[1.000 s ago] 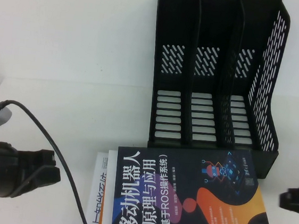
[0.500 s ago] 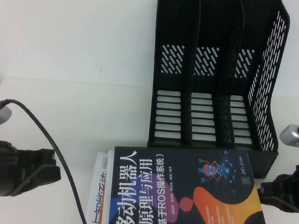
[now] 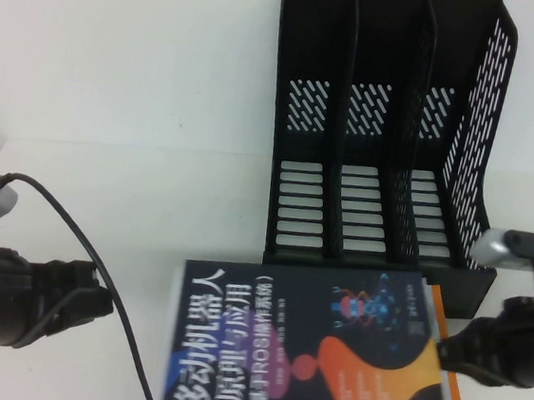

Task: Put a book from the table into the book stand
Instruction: Push book with right arm

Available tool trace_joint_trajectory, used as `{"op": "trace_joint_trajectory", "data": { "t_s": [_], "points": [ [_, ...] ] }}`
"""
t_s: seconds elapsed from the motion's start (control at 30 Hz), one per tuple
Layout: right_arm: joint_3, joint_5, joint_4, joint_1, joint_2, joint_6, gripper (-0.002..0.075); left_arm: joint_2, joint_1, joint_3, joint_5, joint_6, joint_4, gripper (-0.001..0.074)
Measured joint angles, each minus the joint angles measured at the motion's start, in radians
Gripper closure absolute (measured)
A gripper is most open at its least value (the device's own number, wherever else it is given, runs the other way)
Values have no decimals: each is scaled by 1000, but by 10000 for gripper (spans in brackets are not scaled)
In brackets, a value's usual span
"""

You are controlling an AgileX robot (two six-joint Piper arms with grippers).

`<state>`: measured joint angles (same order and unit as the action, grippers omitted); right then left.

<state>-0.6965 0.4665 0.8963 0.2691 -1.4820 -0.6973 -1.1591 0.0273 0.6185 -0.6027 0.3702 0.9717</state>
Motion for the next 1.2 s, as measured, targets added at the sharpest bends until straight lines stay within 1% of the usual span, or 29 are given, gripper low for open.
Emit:
{"op": "trace_joint_trajectory", "data": {
  "t_s": [0.1, 0.17, 0.27, 0.43, 0.67, 0.93, 1.2],
  "points": [
    [-2, -18, 7, 50, -1, 15, 729, 0, 0, 0, 2, 0, 0, 462],
    [-2, -27, 8, 60, -2, 22, 729, 0, 0, 0, 2, 0, 2, 406],
    [-3, -35, 8, 65, -2, 28, 729, 0, 0, 0, 2, 0, 2, 370],
    [-23, -21, 4, 65, -2, 34, 729, 0, 0, 0, 6, 0, 2, 357],
    [-50, 51, -69, 65, -2, 97, 729, 0, 0, 0, 8, 0, -6, 353],
    [-54, 82, -75, 67, -4, 108, 729, 0, 0, 0, 8, -6, -17, 353],
    [-137, 77, -69, 128, -79, 121, 729, -18, 0, 0, 0, -7, -6, 353]
  ]
}}
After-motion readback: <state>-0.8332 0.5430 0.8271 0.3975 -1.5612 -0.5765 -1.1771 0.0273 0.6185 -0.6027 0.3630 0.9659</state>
